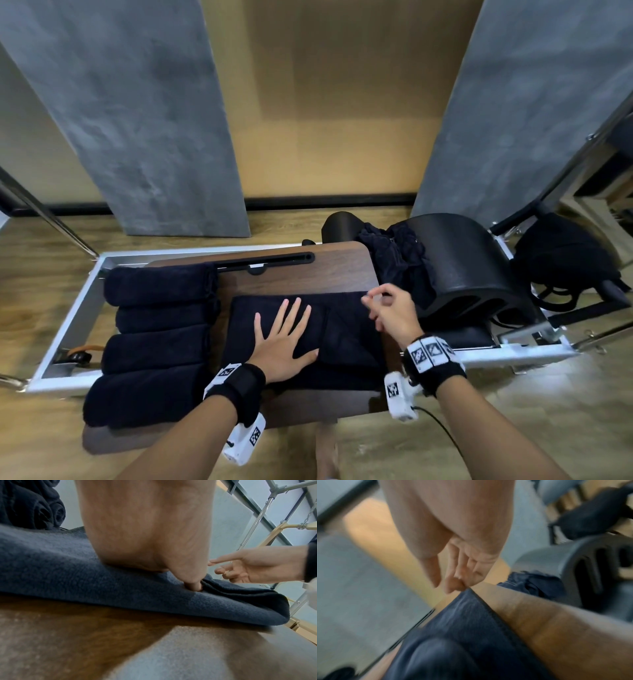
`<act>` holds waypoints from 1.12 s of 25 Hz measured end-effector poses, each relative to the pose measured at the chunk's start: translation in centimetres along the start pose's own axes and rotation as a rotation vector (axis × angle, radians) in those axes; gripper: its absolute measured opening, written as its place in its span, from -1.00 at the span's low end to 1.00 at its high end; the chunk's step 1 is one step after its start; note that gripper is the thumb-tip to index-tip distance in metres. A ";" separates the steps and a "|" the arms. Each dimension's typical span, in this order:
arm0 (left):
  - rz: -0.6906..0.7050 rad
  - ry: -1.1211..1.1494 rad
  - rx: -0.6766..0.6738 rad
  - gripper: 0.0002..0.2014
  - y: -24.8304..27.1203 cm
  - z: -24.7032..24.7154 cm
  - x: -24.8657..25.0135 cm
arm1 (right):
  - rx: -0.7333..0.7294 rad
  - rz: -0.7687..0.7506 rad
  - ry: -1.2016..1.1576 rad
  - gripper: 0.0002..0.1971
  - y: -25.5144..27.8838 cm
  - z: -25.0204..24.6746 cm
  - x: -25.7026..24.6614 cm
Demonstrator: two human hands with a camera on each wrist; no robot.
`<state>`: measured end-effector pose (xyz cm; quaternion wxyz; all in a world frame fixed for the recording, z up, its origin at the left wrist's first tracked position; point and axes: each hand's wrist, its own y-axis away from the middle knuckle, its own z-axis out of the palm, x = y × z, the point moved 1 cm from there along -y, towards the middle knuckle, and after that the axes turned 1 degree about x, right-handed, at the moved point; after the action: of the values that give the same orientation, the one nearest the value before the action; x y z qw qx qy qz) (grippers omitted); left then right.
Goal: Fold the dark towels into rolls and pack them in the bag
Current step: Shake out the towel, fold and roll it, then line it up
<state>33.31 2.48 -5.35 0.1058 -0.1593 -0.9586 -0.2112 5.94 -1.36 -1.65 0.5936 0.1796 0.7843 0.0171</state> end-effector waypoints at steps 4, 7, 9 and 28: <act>0.001 0.022 0.024 -0.09 0.0 -0.4 -0.1 | -0.376 -0.335 0.461 -0.24 5.2 1.9 1.0; -0.021 0.079 0.094 -0.12 -0.1 -1.4 -0.2 | -0.381 -0.491 0.871 0.11 7.3 3.2 2.0; -0.043 0.147 0.151 -0.20 -0.1 -2.4 -0.6 | -0.328 -0.513 0.881 0.00 7.5 3.7 2.0; -0.317 -0.065 0.264 -0.71 -0.8 -6.9 -5.1 | 0.057 0.083 -0.172 -0.98 2.7 1.4 0.0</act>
<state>38.72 -2.58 -0.96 0.0603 0.0018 -0.9939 -0.0927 7.99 0.90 -1.43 0.6523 0.2295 0.7224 0.0038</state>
